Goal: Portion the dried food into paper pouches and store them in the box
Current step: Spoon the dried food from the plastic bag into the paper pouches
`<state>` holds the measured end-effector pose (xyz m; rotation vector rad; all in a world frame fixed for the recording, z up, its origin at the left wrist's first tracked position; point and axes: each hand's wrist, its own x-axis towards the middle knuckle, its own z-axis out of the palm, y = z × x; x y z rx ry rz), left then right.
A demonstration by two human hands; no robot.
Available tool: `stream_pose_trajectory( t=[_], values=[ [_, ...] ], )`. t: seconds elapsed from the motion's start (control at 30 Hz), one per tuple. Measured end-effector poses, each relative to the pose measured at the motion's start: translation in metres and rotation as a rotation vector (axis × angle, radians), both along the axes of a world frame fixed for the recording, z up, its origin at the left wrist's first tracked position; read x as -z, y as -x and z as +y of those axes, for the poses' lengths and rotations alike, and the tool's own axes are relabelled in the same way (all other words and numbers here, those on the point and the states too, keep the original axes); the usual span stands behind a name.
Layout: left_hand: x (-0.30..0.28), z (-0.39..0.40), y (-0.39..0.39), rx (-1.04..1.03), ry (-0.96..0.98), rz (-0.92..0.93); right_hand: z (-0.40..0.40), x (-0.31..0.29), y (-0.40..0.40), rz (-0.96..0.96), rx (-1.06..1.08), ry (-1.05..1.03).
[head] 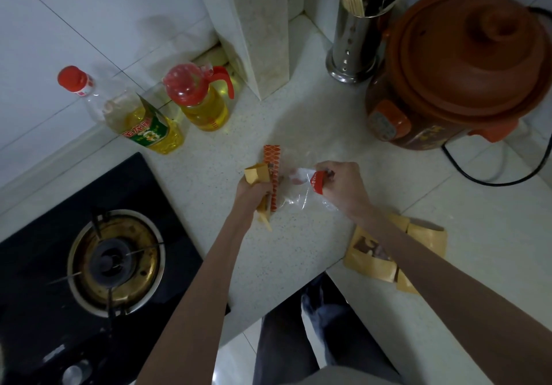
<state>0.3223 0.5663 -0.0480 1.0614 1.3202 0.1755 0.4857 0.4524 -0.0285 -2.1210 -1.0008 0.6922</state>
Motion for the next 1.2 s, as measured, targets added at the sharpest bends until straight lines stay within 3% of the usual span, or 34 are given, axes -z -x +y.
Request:
stream_pose_trajectory(
  t=[0.2,0.27,0.43,0.57,0.8,1.2],
  values=[
    [0.011,0.003,0.002,-0.096,0.045,0.044,0.012,-0.002,0.012,-0.237,-0.100,0.064],
    [0.013,0.004,0.001,-0.096,0.049,0.047,0.014,0.001,0.017,-0.231,-0.096,0.071],
    [0.017,0.004,0.002,-0.063,0.028,0.049,0.013,0.015,0.016,-0.017,-0.036,0.003],
    [0.012,0.005,0.002,-0.053,0.035,0.009,0.013,0.028,0.009,0.352,0.216,0.028],
    [0.008,0.005,0.000,-0.076,0.033,0.015,-0.008,0.034,-0.010,0.664,0.484,0.010],
    [0.007,0.000,-0.001,-0.080,0.017,-0.010,-0.052,0.009,-0.041,0.559,0.670,0.024]
  ],
)
